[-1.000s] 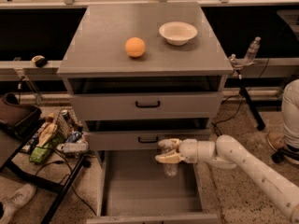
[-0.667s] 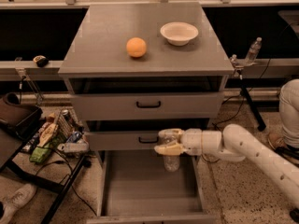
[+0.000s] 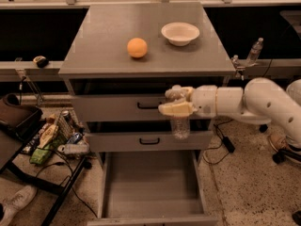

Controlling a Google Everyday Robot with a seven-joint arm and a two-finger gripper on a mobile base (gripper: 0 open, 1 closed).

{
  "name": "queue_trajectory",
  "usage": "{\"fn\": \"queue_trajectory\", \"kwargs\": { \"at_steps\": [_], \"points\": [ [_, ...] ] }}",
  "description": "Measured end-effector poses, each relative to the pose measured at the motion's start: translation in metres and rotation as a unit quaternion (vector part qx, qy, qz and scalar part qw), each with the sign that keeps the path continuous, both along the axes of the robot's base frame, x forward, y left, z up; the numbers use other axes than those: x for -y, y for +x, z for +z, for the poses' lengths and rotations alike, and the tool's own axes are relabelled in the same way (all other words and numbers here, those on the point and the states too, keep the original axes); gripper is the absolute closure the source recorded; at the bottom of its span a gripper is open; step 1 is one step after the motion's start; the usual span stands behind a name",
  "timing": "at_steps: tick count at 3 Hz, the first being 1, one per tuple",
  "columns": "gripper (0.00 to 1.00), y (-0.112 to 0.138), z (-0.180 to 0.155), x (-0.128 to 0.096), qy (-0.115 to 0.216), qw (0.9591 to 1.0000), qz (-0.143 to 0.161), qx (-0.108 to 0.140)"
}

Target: Pick water bottle from bottom drawer and place on counter

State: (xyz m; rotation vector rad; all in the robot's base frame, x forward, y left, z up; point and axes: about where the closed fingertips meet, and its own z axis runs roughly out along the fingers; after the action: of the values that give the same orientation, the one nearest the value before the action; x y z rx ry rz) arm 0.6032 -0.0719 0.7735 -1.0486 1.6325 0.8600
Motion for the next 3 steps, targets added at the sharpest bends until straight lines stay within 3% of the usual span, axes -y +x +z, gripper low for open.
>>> {"fn": "queue_trajectory", "kwargs": {
  "at_steps": [1, 2, 3],
  "points": [
    [1.0, 0.031, 0.076, 0.004, -0.004, 0.9995, -0.029, 0.008],
    [1.0, 0.031, 0.076, 0.004, -0.004, 0.9995, -0.029, 0.008],
    [1.0, 0.036, 0.101, 0.002, -0.004, 0.9989, -0.038, 0.029]
  ]
}}
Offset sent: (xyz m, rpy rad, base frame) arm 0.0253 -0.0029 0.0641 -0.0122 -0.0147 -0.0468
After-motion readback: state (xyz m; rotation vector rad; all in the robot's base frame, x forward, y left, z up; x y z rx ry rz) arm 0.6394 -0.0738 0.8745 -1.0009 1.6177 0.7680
